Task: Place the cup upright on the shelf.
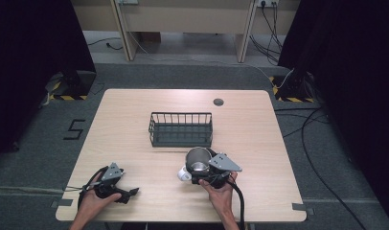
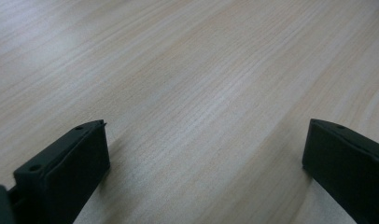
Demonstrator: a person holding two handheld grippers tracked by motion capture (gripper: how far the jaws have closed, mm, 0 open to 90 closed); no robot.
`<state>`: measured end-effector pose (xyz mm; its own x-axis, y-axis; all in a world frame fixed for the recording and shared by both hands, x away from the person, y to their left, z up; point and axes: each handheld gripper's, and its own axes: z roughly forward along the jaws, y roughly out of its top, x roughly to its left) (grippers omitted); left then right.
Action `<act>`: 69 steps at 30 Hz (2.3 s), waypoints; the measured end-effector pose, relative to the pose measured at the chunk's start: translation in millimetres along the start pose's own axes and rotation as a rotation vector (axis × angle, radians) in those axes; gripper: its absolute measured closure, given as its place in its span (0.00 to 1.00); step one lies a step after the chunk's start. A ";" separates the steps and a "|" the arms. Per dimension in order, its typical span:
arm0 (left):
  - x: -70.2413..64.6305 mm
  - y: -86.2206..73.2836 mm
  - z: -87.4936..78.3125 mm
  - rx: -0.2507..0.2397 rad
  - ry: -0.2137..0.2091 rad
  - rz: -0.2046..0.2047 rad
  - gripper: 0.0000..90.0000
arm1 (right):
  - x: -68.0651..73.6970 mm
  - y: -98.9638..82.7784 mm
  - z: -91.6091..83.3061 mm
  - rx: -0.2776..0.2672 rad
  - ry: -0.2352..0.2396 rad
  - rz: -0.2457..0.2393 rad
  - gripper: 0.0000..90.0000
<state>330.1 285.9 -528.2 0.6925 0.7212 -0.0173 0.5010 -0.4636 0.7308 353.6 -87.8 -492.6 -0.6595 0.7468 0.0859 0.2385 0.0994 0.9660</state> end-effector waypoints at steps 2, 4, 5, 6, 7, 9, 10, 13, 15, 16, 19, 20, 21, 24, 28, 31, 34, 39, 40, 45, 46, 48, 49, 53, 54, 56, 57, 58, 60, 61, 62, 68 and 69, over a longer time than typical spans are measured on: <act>0.0 0.0 0.0 0.000 0.000 0.000 0.00 | 0.1 0.3 0.1 0.001 -0.001 0.000 0.07; 0.0 0.0 0.0 0.000 0.000 0.000 0.00 | 0.7 2.7 -0.2 0.007 -0.005 -0.010 0.07; -0.1 -0.1 0.0 0.000 0.000 0.000 0.00 | 0.9 3.7 -0.4 0.004 -0.004 -0.013 0.07; 0.0 0.0 -0.1 0.000 0.000 0.000 0.00 | 1.5 5.7 -1.0 -0.001 -0.006 -0.017 0.07; 0.0 -0.1 0.0 0.000 0.000 0.000 0.00 | 2.0 7.2 -1.3 -0.005 -0.003 -0.019 0.07; -0.1 -0.1 -0.1 0.000 0.000 0.000 0.00 | 2.8 9.7 -2.2 -0.010 -0.001 -0.021 0.07; -0.1 -0.1 -0.1 0.000 0.000 0.000 0.00 | 3.7 11.7 -2.7 -0.014 0.000 -0.020 0.07; -0.1 -0.1 -0.1 0.000 0.000 0.000 0.00 | 5.1 17.7 -3.7 -0.023 0.011 -0.023 0.07; -0.1 -0.1 -0.1 0.000 0.000 0.001 0.00 | 5.9 20.3 -3.8 -0.021 0.017 -0.017 0.07; -0.1 -0.1 -0.2 0.000 -0.001 0.001 0.00 | 6.1 21.0 -3.8 -0.022 0.017 -0.014 0.07; -0.2 -0.3 -0.2 -0.001 0.000 0.001 0.00 | 7.3 24.2 -3.0 -0.022 0.024 -0.015 0.07; -0.2 -0.3 -0.2 -0.001 0.000 0.001 0.00 | 8.0 25.3 -3.0 -0.022 0.027 -0.011 0.07; -0.2 -0.4 -0.3 -0.001 0.000 0.002 0.00 | 8.2 26.3 -3.1 -0.024 0.030 -0.011 0.07; -0.2 -0.5 -0.4 -0.001 -0.001 0.002 0.00 | 10.1 29.6 -3.4 -0.024 0.036 -0.007 0.07; -0.4 -0.7 -0.5 -0.001 -0.001 0.002 0.00 | 14.2 38.2 -3.0 -0.019 0.052 -0.017 0.07; -0.4 -0.8 -0.6 -0.002 -0.001 0.002 0.00 | 15.1 41.3 -2.6 -0.021 0.055 -0.022 0.07; -0.6 -1.1 -0.9 -0.001 0.000 0.002 0.00 | 16.0 47.5 -2.6 -0.031 0.075 -0.011 0.07; -0.9 -1.9 -2.1 0.002 0.000 0.002 0.00 | 15.7 56.1 -2.9 -0.029 0.080 -0.015 0.07; -1.0 -1.9 -2.1 0.001 0.000 0.002 0.00 | 15.7 58.0 -3.0 -0.028 0.079 -0.019 0.07; -1.3 -2.6 -2.9 0.003 0.000 0.002 0.00 | 15.8 66.3 -4.3 -0.026 0.088 -0.029 0.07; -1.3 -2.7 -3.0 0.002 -0.001 0.002 0.00 | 15.5 68.6 -3.9 -0.020 0.087 -0.026 0.07; -1.3 -2.7 -3.0 0.002 0.000 0.002 0.00 | 15.0 73.2 -3.7 -0.018 0.092 -0.030 0.07; -1.3 -2.7 -3.0 0.002 0.000 0.002 0.00 | 15.0 73.2 -3.7 -0.018 0.092 -0.030 0.07; -1.4 -2.7 -3.0 0.002 -0.001 0.001 0.00 | 9.9 88.6 -0.4 -0.018 0.084 -0.030 0.07; -1.4 -2.7 -3.0 0.002 -0.001 0.001 0.00 | 8.5 92.5 0.9 -0.015 0.084 -0.028 0.07; -1.4 -2.7 -3.0 0.002 -0.001 0.001 0.00 | 7.6 94.9 1.3 -0.012 0.082 -0.030 0.07; -1.4 -2.7 -3.0 0.002 -0.001 0.001 0.00 | 6.4 98.5 2.4 -0.013 0.083 -0.032 0.07; -1.4 -2.8 -3.0 0.002 -0.001 0.001 0.00 | 4.8 104.2 3.3 -0.011 0.078 -0.036 0.07; -1.4 -2.8 -3.0 0.002 -0.001 0.001 0.00 | 4.0 107.1 3.5 -0.007 0.077 -0.034 0.07; -1.4 -2.8 -3.0 0.002 -0.001 0.000 0.00 | 1.3 113.2 4.6 -0.004 0.072 -0.038 0.07; -1.4 -2.8 -3.0 0.002 -0.001 0.001 0.00 | 1.3 113.2 4.6 -0.004 0.072 -0.038 0.07; -1.4 -2.8 -3.1 0.002 0.000 0.001 0.00 | -5.5 125.4 11.7 0.003 0.058 -0.040 0.07; -1.4 -2.8 -3.1 0.002 0.000 0.000 0.00 | -6.5 126.4 12.8 0.005 0.056 -0.041 0.07</act>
<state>326.2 287.8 -528.1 0.6929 0.7208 -0.0173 0.5020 -0.4650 0.7292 397.1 -71.7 -374.2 -0.7079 0.7038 0.0597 0.2135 0.1326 0.9679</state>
